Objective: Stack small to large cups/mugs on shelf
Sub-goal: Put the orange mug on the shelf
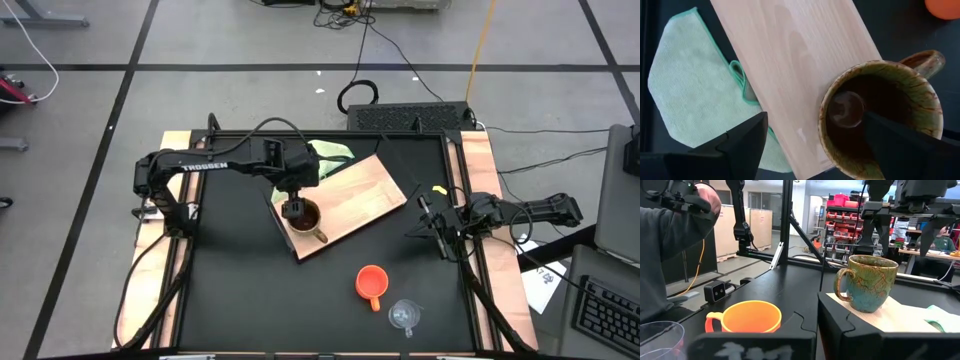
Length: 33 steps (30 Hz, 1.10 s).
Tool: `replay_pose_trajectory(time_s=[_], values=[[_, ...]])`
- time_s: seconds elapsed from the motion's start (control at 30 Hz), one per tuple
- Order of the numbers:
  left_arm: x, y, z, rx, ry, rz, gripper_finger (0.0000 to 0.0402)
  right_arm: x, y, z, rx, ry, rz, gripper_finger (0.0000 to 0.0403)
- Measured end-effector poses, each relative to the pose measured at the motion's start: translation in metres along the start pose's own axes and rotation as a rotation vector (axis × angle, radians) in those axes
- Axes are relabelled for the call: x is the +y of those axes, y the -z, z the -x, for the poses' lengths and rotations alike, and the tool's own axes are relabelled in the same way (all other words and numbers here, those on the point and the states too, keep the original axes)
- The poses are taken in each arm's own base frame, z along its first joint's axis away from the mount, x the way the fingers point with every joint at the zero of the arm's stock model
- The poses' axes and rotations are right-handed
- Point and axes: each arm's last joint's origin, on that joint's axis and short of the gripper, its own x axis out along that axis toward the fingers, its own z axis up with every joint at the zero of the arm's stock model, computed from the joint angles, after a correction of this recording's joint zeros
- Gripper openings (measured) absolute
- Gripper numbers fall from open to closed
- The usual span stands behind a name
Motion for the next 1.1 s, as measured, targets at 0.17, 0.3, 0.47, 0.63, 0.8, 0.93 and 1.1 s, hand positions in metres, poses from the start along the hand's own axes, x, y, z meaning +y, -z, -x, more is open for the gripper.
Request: replay_pose_trajectory(time_s=[0.17, 0.3, 0.47, 0.63, 0.8, 0.93, 1.1], values=[[0.0, 0.0, 0.0, 0.001, -0.005, 0.0, 0.0321, 0.0, 0.0, 0.0, 0.0, 0.0, 0.0, 0.0], [0.0, 0.0, 0.0, 0.001, -0.006, -0.017, 0.0321, 0.0, 0.0, 0.0, 0.0, 0.0, 0.0, 0.0], [-0.001, 0.003, 0.01, 0.02, -0.004, -0.016, 0.0322, 0.0, 0.0, 0.0, 0.0, 0.0, 0.0, 0.0], [-0.001, 0.002, 0.033, 0.052, -0.002, 0.042, 0.0321, 0.0, 0.0, 0.0, 0.001, 0.0, 0.0, 0.0], [-0.008, 0.0, 0.056, 0.046, 0.006, 0.064, 0.0321, 0.0, 0.0, 0.0, 0.001, 0.0, 0.001, 0.0], [-0.017, 0.002, 0.078, 0.0, 0.051, 0.033, 0.0321, 0.0, 0.0, 0.0, 0.001, 0.0, 0.003, 0.0], [-0.027, 0.012, 0.104, -0.088, 0.059, -0.01, 0.0311, 0.0, 0.001, 0.0, 0.01, -0.001, 0.001, 0.0]])
